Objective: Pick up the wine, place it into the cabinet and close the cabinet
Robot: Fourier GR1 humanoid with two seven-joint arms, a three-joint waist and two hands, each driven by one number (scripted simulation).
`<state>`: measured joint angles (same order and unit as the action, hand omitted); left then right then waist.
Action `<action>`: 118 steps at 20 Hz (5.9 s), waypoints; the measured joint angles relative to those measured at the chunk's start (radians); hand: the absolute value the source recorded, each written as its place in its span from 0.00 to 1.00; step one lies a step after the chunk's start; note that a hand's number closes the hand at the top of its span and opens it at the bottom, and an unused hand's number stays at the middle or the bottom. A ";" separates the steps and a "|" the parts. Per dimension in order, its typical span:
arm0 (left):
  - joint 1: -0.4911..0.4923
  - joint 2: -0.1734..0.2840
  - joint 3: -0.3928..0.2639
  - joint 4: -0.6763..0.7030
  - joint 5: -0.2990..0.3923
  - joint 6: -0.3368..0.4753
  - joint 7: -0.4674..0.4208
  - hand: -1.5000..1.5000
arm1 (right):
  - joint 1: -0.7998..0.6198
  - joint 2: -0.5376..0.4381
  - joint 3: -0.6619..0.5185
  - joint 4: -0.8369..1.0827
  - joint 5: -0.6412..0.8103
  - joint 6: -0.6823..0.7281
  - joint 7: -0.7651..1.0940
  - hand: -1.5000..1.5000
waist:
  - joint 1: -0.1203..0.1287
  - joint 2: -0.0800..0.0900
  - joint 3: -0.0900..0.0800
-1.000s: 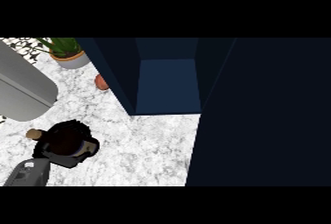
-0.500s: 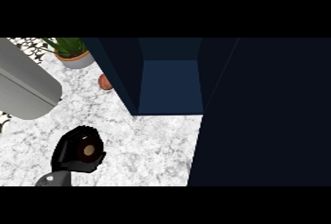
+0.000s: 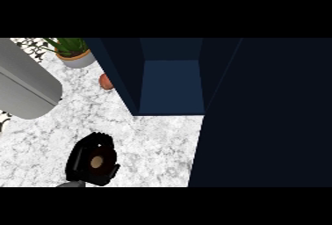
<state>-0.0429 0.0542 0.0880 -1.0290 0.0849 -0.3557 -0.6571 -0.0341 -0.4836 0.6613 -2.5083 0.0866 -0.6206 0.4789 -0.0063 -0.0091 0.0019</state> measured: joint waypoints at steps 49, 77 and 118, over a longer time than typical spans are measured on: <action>-0.461 -0.054 -0.325 0.023 0.102 0.606 0.300 1.00 | 0.157 -0.087 0.010 -0.003 -0.031 -0.002 -0.202 0.00 | -0.027 0.009 -0.003; -0.945 -0.053 -0.285 0.694 0.340 0.722 0.206 1.00 | 0.216 -0.076 0.005 0.008 -0.069 0.057 -0.332 0.00 | -0.081 0.028 -0.003; -1.144 -0.003 -0.137 0.878 0.371 0.607 0.017 1.00 | 0.313 -0.101 0.000 0.011 -0.102 0.142 -0.470 0.00 | -0.096 0.037 -0.004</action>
<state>-1.1866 0.0511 -0.0491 -0.1513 0.4556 0.2516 -0.6402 0.2787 -0.5843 0.6616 -2.4970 -0.0149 -0.4786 0.0088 -0.1021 0.0276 -0.0023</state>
